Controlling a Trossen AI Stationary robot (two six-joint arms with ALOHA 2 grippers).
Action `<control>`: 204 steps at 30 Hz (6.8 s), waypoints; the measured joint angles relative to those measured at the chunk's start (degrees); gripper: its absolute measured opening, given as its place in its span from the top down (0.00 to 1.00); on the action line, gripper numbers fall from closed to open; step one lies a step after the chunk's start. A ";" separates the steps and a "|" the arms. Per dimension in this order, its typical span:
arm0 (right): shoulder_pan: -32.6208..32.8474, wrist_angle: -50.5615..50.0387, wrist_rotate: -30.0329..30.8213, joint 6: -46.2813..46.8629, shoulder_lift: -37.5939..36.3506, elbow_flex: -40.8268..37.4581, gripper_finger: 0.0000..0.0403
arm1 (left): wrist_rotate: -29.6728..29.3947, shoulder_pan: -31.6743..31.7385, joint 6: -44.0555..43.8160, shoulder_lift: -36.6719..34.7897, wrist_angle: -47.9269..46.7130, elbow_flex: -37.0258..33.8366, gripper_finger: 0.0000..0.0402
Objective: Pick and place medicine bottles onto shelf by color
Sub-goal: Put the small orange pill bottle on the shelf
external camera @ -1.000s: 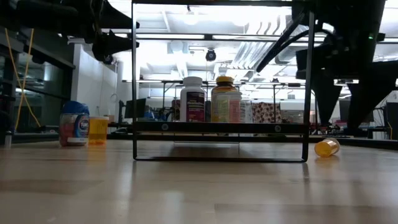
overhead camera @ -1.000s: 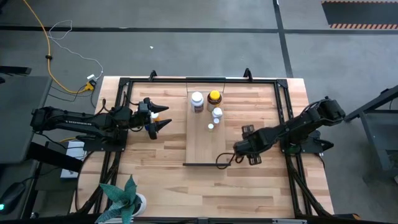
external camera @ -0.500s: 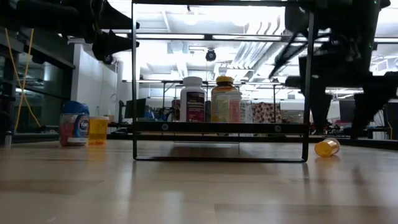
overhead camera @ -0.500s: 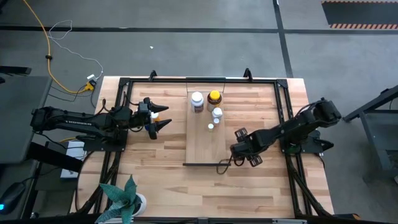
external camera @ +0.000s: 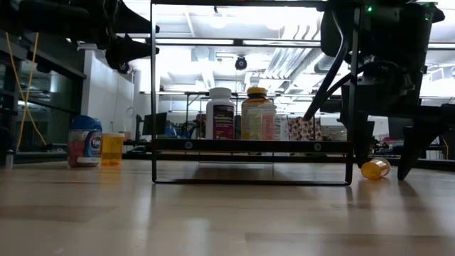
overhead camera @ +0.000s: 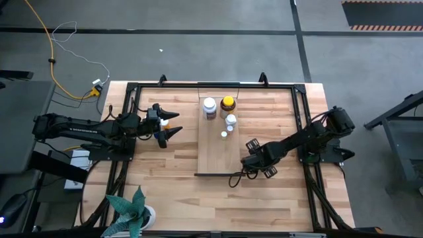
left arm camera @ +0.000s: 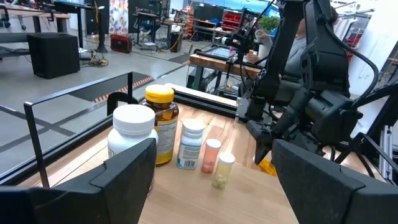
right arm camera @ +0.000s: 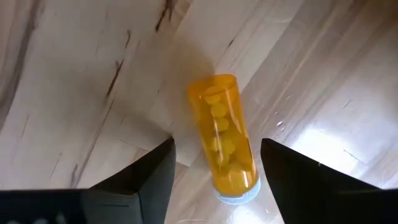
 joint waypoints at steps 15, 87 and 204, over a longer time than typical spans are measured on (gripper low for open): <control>-0.11 -1.73 2.45 -0.17 -0.11 -0.02 0.80 | 0.00 0.00 0.00 0.00 0.00 0.00 0.23; -7.39 27.55 -7.39 18.07 -10.84 10.16 0.77 | 3.69 -11.37 18.04 50.76 10.31 29.03 0.24; -14.84 104.04 -3.96 34.52 -6.82 -12.66 0.43 | 1.29 -5.70 -7.63 42.45 46.61 12.02 0.75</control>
